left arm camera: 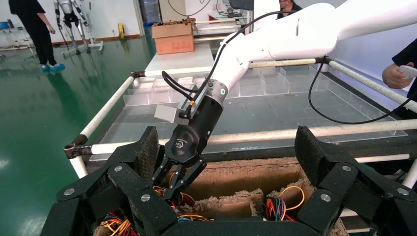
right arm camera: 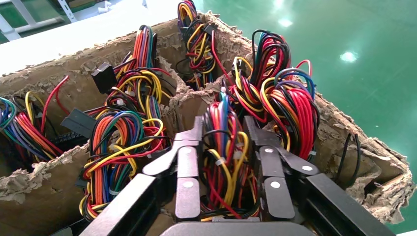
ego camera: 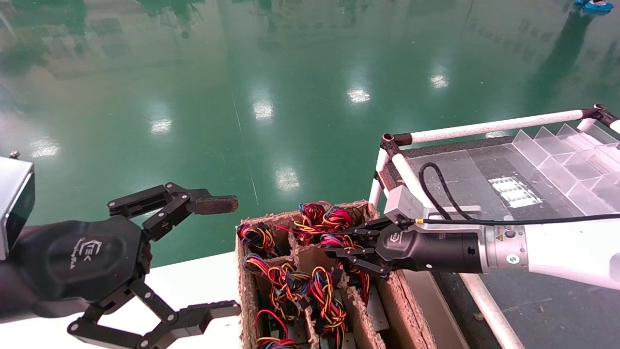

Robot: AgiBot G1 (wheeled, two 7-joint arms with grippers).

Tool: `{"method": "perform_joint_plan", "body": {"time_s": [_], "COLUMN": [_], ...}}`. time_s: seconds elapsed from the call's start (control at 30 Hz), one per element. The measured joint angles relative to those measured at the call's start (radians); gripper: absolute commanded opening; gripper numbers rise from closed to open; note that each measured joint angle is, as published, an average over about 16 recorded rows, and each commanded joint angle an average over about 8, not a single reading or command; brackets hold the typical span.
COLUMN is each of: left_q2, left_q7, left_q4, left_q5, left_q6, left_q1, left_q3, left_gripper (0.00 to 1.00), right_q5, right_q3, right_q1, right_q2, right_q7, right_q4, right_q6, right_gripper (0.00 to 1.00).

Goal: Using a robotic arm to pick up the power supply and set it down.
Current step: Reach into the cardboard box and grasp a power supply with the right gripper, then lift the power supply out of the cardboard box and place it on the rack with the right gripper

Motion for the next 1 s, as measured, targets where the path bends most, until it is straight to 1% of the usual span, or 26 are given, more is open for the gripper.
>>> {"method": "perform_joint_plan", "body": {"time_s": [0.23, 0.57, 0.77, 1.0], "left_q2": [0.000, 0.000, 0.000, 0.000], "left_q7": [0.000, 0.000, 0.000, 0.000], "left_q4": [0.000, 0.000, 0.000, 0.000], "left_q5": [0.000, 0.000, 0.000, 0.000], "left_q6": [0.000, 0.000, 0.000, 0.000], "left_q1": [0.000, 0.000, 0.000, 0.000], "left_q3": [0.000, 0.000, 0.000, 0.001], "left_gripper": [1.00, 1.00, 1.00, 1.00], "right_q5": [0.020, 0.085, 0.146, 0.222], "right_q3": [0.013, 0.047, 0.068, 0.085], "right_q1": [0.001, 0.021, 0.045, 0.075], "right_q2": [0.005, 0.046, 0.098, 0.177], "right_q7": [-0.009, 0.022, 0.063, 0.111], "right_q4": [-0.017, -0.009, 0.059, 0.189], "right_q6": [-0.019, -0.091, -0.125, -0.129], "right_gripper": [0.00, 0.00, 0.00, 0.00]}}
